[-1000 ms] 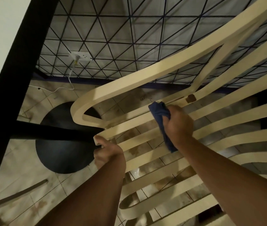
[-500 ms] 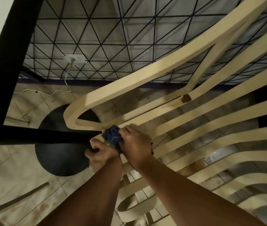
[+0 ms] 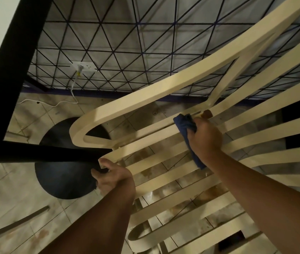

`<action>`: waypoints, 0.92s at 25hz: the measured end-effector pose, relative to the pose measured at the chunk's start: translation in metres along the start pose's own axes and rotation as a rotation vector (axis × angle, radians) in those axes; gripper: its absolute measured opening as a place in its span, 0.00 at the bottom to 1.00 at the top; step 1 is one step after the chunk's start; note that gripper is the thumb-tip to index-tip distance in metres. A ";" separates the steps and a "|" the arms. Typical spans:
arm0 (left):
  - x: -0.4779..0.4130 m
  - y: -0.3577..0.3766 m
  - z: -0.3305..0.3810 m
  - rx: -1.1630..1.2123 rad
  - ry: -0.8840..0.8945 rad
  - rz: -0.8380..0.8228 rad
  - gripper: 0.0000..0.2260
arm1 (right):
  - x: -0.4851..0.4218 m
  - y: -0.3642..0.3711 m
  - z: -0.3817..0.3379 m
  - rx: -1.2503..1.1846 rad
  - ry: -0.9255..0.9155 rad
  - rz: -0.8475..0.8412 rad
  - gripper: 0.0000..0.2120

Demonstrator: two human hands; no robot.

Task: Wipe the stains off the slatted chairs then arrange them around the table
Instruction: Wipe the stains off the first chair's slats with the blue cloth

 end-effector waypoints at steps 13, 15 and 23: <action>-0.009 0.015 -0.009 -0.175 0.036 -0.291 0.34 | 0.084 0.129 -0.135 0.149 -0.337 -0.460 0.13; -0.009 0.012 -0.005 -0.157 0.051 -0.257 0.34 | 0.082 0.115 -0.128 0.117 -0.399 -0.365 0.10; 0.001 0.004 0.004 -0.070 0.092 -0.197 0.29 | 0.011 0.000 -0.003 0.005 -0.048 0.017 0.07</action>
Point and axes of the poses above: each hand's wrist, its own x-axis away from the middle knuckle, its own y-axis out of the palm, z = x × y, the point moved 9 cm from there along -x, towards the middle knuckle, and after that the axes turned 13 degrees about -x, right-handed, at the moved point
